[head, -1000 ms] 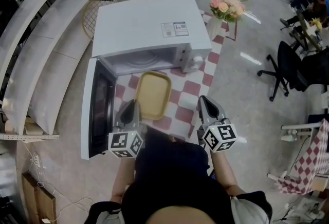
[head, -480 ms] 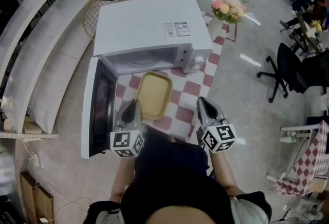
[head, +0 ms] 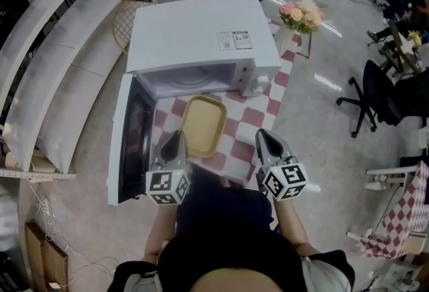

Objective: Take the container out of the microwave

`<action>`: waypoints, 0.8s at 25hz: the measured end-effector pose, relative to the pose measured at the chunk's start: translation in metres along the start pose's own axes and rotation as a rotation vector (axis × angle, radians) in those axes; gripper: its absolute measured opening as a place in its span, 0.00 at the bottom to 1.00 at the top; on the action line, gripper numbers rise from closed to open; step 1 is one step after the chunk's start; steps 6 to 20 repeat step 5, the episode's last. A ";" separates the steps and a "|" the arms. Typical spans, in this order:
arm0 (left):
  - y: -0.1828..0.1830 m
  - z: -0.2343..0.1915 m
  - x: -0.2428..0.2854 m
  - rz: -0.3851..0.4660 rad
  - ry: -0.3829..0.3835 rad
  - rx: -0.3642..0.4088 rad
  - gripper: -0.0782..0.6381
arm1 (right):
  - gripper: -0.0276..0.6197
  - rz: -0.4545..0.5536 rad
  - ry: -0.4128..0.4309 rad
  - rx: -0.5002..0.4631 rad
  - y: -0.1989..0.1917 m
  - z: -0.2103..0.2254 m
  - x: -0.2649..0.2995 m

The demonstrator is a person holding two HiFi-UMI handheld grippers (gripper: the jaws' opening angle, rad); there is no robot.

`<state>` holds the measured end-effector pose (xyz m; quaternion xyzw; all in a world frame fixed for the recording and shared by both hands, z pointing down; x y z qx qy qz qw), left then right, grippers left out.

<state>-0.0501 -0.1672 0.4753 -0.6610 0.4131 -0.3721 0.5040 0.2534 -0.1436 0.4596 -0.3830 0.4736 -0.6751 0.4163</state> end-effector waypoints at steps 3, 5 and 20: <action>-0.001 0.000 0.000 -0.005 0.000 0.004 0.15 | 0.04 -0.001 0.003 0.004 -0.001 -0.001 0.001; -0.001 0.000 0.000 -0.006 -0.002 0.006 0.15 | 0.04 -0.003 0.004 0.007 -0.002 -0.001 0.001; -0.001 0.000 0.000 -0.006 -0.002 0.006 0.15 | 0.04 -0.003 0.004 0.007 -0.002 -0.001 0.001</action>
Point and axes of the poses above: the fingertips, and each gripper's own axes: x forward along the fingers, z to its right, y out of its top, the point moved 10 cm from there along -x, backward along the fingers, and after that the axes turned 10 degrees about z, right-handed, at the moved point
